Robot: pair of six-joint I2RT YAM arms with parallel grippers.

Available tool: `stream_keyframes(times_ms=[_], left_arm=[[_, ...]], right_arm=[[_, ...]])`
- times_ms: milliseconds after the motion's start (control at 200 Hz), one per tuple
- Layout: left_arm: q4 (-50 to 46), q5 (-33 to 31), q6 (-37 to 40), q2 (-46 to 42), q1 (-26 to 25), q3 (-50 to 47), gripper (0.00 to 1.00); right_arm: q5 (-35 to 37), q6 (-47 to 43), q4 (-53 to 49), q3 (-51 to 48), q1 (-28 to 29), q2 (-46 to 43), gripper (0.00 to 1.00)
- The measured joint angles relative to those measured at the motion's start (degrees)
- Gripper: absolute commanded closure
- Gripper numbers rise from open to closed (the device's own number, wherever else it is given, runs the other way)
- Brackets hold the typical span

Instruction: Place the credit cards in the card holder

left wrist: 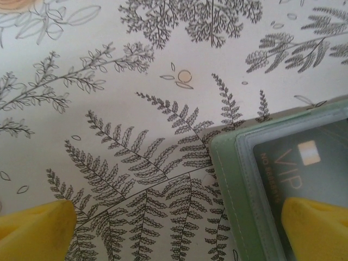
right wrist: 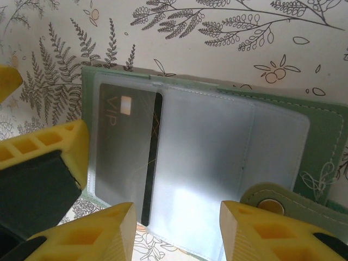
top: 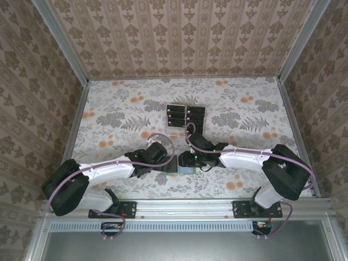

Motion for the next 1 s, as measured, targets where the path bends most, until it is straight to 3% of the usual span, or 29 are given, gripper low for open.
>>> stream_keyframes(times_ms=[720,1000], left_arm=[[6.43,-1.49,-1.11,4.00,-0.72,-1.14,0.00],[7.69,-1.73,-1.97,4.22,-0.79,-1.53,0.00]], right_arm=[[-0.02,0.68,2.47,-2.08,-0.02,2.16,0.55],[-3.08,3.32,7.69,-3.32,-0.55,3.37,0.68]])
